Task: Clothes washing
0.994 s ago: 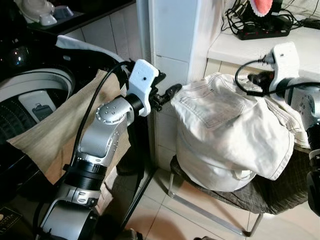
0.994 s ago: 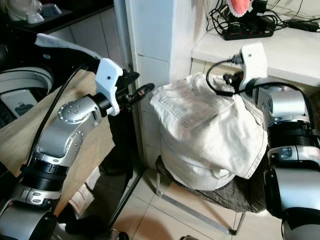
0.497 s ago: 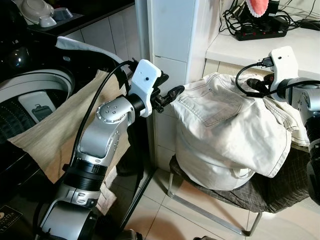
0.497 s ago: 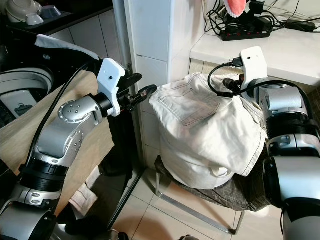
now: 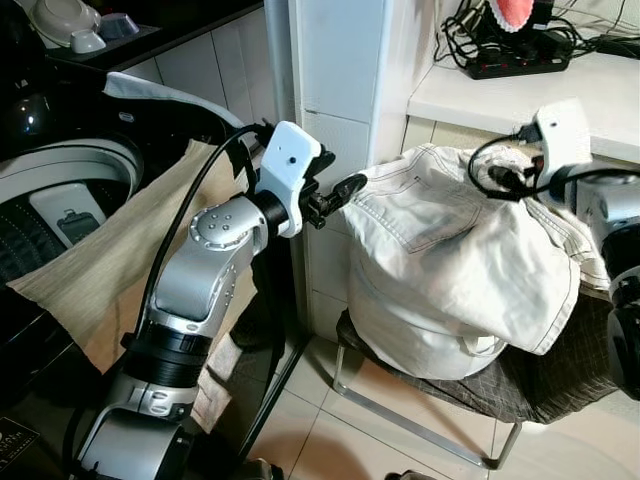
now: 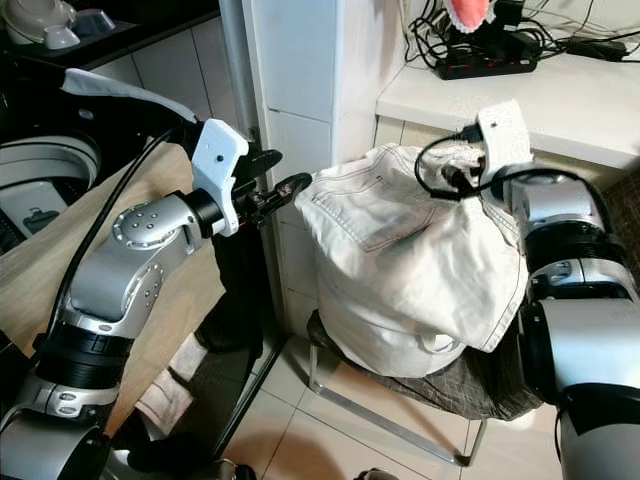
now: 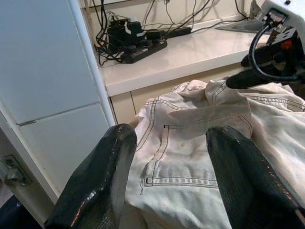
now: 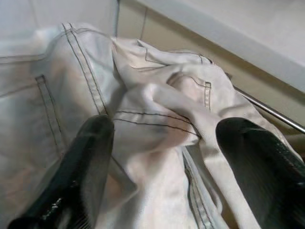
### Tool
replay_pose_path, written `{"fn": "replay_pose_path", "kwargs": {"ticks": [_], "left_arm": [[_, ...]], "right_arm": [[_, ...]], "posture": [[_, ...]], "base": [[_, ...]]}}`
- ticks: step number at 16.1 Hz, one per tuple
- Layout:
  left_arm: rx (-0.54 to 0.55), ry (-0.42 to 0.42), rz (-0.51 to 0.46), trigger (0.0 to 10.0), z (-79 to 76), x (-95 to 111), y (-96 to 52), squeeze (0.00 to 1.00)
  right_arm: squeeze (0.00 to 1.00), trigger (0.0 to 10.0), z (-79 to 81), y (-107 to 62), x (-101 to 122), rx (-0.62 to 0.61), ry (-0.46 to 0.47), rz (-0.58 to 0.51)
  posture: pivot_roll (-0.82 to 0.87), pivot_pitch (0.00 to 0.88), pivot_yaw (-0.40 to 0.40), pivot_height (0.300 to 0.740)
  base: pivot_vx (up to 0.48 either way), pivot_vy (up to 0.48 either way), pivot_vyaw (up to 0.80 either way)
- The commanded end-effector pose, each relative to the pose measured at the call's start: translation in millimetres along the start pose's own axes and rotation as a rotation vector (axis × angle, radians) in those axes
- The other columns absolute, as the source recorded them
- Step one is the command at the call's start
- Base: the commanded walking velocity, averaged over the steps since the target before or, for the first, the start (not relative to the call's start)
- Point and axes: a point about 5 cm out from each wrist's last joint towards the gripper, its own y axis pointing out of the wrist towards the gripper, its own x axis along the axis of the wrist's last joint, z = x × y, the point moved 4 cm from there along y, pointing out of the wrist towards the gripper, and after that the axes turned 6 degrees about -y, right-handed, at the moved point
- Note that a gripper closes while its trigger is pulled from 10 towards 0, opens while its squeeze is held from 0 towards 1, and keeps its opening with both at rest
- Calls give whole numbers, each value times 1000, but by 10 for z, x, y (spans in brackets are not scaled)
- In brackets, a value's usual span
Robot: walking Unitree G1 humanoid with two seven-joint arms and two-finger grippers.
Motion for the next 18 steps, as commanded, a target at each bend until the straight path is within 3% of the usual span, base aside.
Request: {"fn": "replay_pose_path", "kwargs": {"ticks": [1,4,5,6,9,12,15,16,18], "left_arm": [[12,12,-4,10000,16,35,-33,0],[12,19,-1,10000,14,55,-46,0],[11,22,1,10000,11,58,-47,0],[12,22,2,10000,9,61,-50,0],[62,21,-1,10000,42,56,-68,0],[213,-44,8,10000,221,5,-125,0],[254,-37,11,10000,269,-64,-165,0],[258,-57,6,10000,253,-78,-161,0],[277,-101,-33,10000,192,-59,-185,0]], "right_arm": [[1000,10000,-20,-3,113,-17,-17,-32],[1000,10000,-3,27,124,-49,-35,-52],[204,10000,20,42,104,-52,-42,-49],[0,10000,78,68,54,-40,-33,-45],[0,10000,84,82,59,-76,-9,-83],[0,10000,-81,-69,542,-130,134,-341],[0,10000,-122,-242,558,-187,206,-423],[0,10000,-23,-342,498,-184,221,-434],[0,10000,351,-623,416,-125,166,-505]], "posture": [[-2,24,27,740],[8,30,28,740],[14,34,28,740],[19,36,27,740],[30,17,16,740],[13,0,18,740],[-14,0,36,740],[-18,0,37,740],[-26,0,41,740]], "base": [[0,0,0],[0,0,0],[0,0,0],[0,0,0],[0,0,0],[0,0,0],[0,0,0],[0,0,0],[0,0,0]]}}
